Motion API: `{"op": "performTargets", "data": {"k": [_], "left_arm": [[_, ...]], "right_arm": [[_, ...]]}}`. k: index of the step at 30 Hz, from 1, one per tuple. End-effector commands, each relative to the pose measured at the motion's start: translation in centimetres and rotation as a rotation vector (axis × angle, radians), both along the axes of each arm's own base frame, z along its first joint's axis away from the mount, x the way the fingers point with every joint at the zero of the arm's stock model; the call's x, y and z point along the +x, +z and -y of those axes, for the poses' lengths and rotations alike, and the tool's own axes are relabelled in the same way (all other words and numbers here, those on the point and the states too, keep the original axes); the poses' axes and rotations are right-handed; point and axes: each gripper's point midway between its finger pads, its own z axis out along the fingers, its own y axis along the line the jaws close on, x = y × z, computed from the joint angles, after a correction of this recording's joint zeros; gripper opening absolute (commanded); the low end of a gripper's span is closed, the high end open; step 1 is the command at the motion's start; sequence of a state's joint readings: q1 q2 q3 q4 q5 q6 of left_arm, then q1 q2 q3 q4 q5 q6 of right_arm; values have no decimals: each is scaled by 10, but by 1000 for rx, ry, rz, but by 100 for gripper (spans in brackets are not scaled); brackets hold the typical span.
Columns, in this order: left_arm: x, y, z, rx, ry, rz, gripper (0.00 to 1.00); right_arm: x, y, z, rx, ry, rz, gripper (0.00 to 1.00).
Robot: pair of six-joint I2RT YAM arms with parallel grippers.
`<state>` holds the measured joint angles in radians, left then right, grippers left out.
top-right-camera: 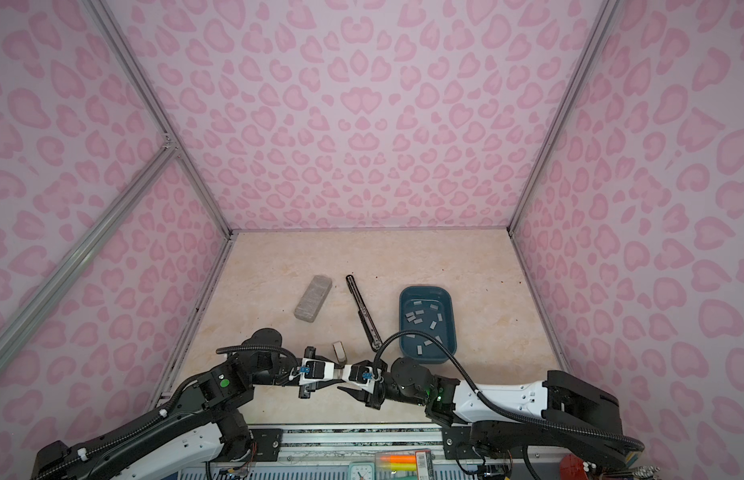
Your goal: Load the staples into the stapler
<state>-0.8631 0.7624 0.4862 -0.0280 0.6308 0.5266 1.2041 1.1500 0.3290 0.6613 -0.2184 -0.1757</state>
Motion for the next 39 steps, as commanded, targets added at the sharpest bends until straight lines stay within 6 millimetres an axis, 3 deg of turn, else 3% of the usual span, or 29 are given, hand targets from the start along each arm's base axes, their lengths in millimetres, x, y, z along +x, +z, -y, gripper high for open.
{"op": "performTargets", "data": {"k": [1,5,12,15,17,22,28,35,39], "left_arm": [[-1,13,3,-38,-21,35,3],[-1,12,3,-38,-22,34,3],[4,16,2,-51,14,36,3],[20,19,-1,-60,120,29,16],[34,21,-6,-72,218,33,99],[72,32,-32,-137,509,58,98],[111,37,-81,-218,880,67,98],[140,41,-113,-327,1118,-52,98],[143,38,-110,-317,1091,-136,98]], "right_arm": [[-2,11,-2,52,11,5,45],[-1,11,0,57,-1,9,39],[8,10,4,42,-54,18,16],[21,9,8,27,-134,16,7],[34,9,13,15,-218,5,8],[89,12,49,46,-619,-89,1],[125,7,78,71,-839,-294,0],[132,-16,61,-79,-863,-414,0],[140,-38,51,-209,-909,-439,0]]}}
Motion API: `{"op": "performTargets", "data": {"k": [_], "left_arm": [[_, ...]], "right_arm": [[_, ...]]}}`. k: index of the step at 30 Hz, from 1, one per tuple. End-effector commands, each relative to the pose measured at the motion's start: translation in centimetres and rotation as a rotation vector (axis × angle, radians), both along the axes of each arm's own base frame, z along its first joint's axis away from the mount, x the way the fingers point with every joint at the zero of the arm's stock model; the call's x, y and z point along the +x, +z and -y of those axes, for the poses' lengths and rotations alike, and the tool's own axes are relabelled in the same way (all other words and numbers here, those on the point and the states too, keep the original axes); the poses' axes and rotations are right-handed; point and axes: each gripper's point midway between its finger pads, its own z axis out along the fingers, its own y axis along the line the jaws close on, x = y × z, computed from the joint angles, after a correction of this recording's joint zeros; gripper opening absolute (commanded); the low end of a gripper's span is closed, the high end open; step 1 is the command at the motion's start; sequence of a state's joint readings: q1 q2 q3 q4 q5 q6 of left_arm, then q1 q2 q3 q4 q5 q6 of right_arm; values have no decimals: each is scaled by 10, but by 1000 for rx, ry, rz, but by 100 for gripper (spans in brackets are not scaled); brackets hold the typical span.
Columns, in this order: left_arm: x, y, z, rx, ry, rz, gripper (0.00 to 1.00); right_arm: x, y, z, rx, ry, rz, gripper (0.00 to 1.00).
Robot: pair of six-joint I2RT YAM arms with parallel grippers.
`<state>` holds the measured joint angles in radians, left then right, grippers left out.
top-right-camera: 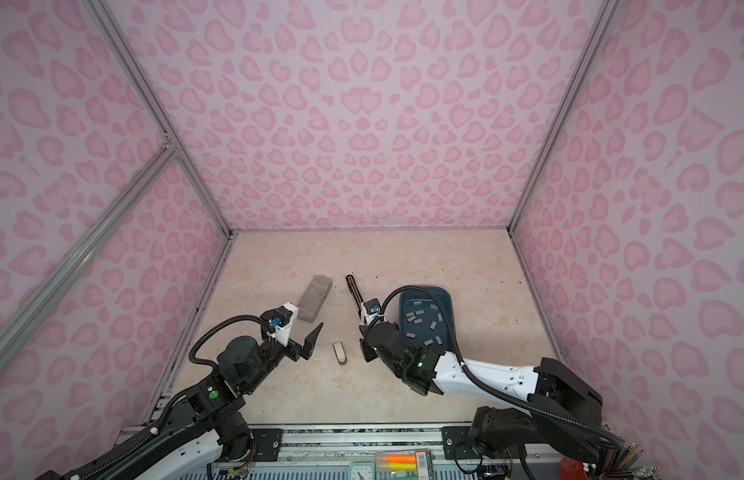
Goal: Load the staples into the stapler
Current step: 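Open the left gripper off the pink pack while the right gripper holds it, then carry the pink pack with the right gripper over the opened stapler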
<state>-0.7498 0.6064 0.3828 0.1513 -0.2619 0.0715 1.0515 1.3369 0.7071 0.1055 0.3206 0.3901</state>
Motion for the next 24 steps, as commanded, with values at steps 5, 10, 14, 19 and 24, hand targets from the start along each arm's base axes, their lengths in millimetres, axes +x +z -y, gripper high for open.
{"op": "performTargets", "data": {"k": [5,10,14,19,24], "left_arm": [[4,15,5,-103,-11,-62,98],[1,17,11,-80,-50,-77,98],[1,18,10,-76,-44,-79,98],[0,20,12,-74,-58,-78,98],[0,17,13,-67,-62,-89,98]], "right_arm": [[9,-51,-3,-185,-79,-145,0],[14,-71,-10,-250,-99,-191,0],[15,-84,-21,-274,-81,-228,1],[15,-99,-34,-288,-60,-260,4],[18,-110,-36,-328,-62,-271,9]]}}
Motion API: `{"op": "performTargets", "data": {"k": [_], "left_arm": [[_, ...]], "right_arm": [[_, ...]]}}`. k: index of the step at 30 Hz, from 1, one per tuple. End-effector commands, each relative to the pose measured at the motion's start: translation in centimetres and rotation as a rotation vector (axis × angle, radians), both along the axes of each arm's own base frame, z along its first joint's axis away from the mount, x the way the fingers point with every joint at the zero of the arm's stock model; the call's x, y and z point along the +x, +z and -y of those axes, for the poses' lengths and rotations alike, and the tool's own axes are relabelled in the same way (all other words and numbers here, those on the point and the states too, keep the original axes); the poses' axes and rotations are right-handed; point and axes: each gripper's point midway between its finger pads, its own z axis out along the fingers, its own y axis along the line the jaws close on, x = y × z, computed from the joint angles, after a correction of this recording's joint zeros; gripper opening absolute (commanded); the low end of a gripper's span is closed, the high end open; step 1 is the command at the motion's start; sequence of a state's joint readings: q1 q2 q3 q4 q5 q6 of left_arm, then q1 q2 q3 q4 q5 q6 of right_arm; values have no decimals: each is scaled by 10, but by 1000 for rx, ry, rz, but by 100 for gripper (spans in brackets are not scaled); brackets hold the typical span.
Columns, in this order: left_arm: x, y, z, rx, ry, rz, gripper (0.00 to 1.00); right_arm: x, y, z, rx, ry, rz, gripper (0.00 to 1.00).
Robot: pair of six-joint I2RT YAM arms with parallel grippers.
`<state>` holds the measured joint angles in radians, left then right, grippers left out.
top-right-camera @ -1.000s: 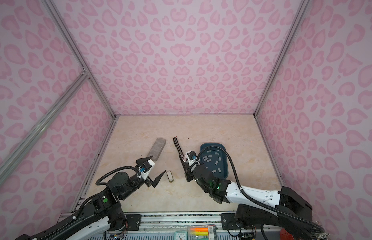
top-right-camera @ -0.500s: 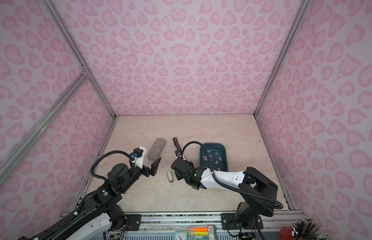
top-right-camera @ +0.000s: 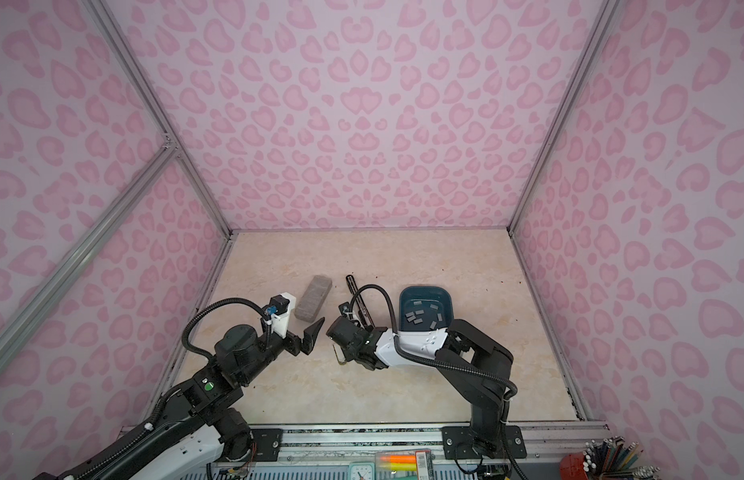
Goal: Load the staples into the stapler
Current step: 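Carry the pink pack with the right gripper over the opened stapler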
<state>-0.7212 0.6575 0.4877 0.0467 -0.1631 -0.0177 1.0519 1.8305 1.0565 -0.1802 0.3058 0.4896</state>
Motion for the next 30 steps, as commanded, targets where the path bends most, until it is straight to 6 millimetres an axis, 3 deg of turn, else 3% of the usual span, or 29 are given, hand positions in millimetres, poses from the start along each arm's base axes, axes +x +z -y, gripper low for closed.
{"op": "performTargets", "data": {"k": [1,8,16,23,30], "left_arm": [[1,5,2,-9,-9,1,98],[5,5,-1,-5,23,-4,97],[24,7,-39,-61,289,3,98],[25,3,-42,-39,308,-11,98],[21,3,-35,-16,253,-15,98]], "right_arm": [[0,-9,2,-36,-7,-15,10],[2,-17,2,-61,-11,-23,21],[3,-15,3,-59,-18,-12,40],[0,2,4,-14,-13,36,49],[-17,43,-4,17,41,177,57]]}}
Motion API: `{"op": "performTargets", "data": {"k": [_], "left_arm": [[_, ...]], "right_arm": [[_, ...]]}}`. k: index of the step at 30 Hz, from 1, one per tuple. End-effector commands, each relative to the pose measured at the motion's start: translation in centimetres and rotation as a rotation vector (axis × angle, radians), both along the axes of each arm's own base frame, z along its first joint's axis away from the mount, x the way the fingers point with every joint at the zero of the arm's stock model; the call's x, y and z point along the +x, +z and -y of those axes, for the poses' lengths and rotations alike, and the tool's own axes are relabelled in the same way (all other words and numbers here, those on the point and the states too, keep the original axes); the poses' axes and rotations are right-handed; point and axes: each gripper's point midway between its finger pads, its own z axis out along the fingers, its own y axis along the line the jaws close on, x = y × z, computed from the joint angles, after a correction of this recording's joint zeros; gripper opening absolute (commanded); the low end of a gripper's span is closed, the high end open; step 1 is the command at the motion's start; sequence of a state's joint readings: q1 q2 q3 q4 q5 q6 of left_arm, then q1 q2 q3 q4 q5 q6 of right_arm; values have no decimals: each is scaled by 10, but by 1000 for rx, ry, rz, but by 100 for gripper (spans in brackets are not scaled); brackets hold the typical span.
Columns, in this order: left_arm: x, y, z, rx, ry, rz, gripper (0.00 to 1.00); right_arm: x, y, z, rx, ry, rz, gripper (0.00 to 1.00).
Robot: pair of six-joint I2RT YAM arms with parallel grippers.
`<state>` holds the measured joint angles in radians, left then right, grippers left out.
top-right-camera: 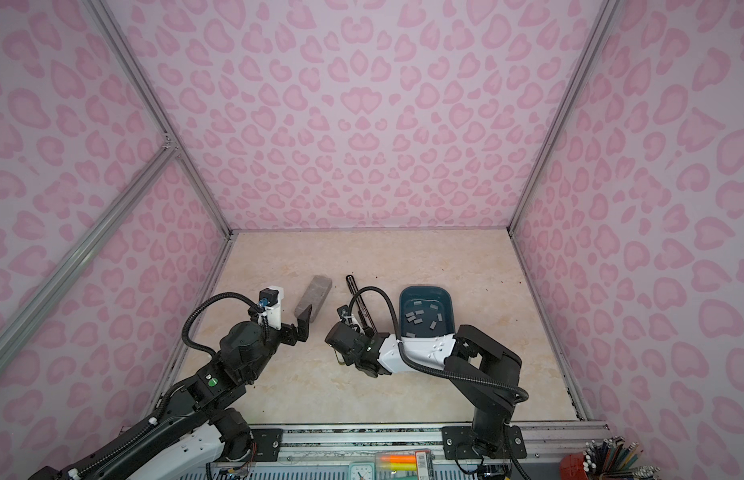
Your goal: Load the staples into the stapler
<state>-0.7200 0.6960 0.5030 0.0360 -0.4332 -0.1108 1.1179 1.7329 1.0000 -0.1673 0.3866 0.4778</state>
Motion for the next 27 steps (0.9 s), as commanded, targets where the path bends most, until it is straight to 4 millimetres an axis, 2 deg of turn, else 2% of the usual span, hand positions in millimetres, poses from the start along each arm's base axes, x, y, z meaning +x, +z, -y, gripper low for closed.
{"op": "performTargets", "data": {"k": [1,4,6,13,21,27], "left_arm": [[-3,6,8,2,-55,9,98],[-6,5,13,6,-89,8,98],[-6,6,12,2,-87,11,98],[-6,8,6,-1,-60,20,98],[-5,8,-1,-3,-20,22,99],[-5,7,-1,-1,-19,18,99]], "right_arm": [[-4,23,-7,12,31,115,59],[-18,33,-20,12,108,147,65],[-24,31,-29,4,156,134,66],[-34,6,-53,-90,254,75,66],[-33,-6,-50,-143,269,51,65],[-35,-19,-47,-137,311,-10,59]]}}
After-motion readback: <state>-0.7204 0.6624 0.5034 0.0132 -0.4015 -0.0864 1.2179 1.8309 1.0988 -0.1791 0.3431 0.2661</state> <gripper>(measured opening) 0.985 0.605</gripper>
